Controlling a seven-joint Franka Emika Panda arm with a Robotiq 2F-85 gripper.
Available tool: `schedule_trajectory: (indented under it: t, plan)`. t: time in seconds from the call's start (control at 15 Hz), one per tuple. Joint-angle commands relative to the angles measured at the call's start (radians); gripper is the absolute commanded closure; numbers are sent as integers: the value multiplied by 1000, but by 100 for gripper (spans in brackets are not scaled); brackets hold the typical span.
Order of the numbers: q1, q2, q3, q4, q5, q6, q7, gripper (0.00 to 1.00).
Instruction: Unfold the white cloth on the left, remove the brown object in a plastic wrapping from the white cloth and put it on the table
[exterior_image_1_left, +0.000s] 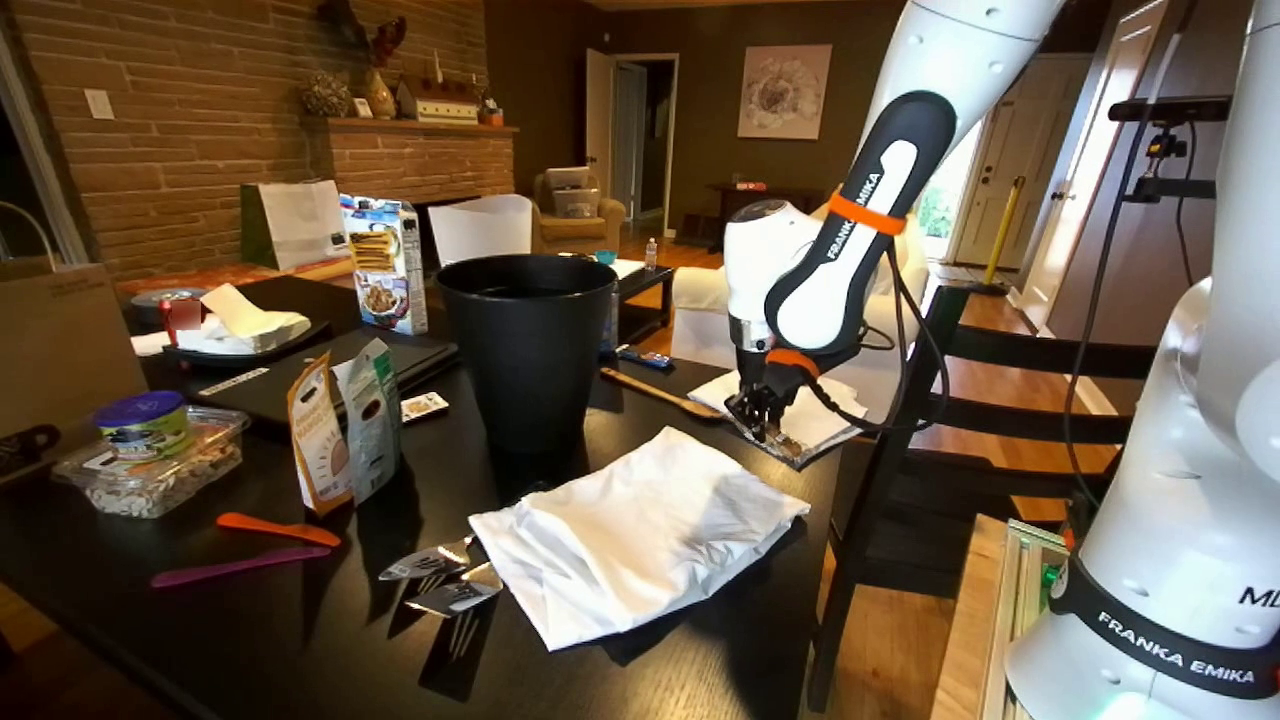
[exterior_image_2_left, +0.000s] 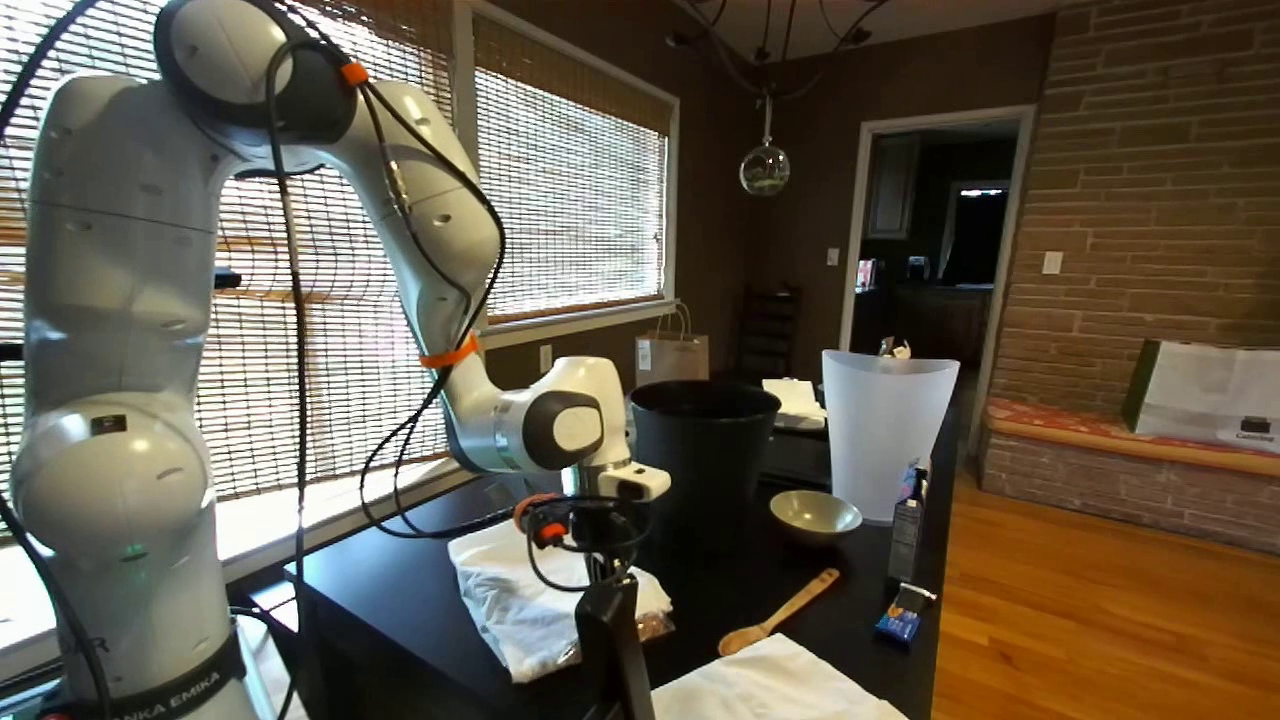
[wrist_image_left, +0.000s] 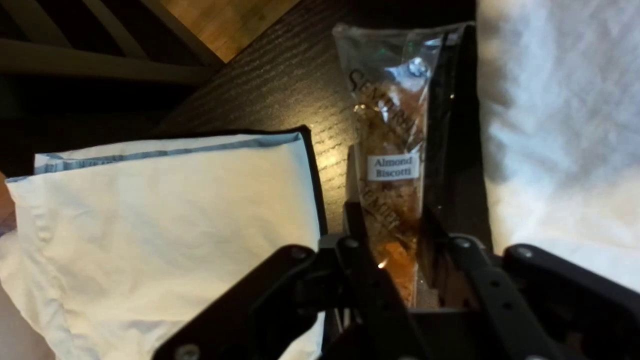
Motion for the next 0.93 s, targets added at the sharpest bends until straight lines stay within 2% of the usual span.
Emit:
schedule_trajectory:
  t: [0.0,0.47,0.53,0.6,0.67,0.87]
  plan:
    - [-30,23,11,-8,-10,61,-16,90]
    - [2,116,-12,4,24,183,-24,89]
    - [9,128,-15,5,37,189,-29,79]
    - [12,132,-13,3,55,194,-39,47]
    - [21,136,-20,4,62,196,-38,46]
    - [51,93,-38,-10,68,183,-46,27]
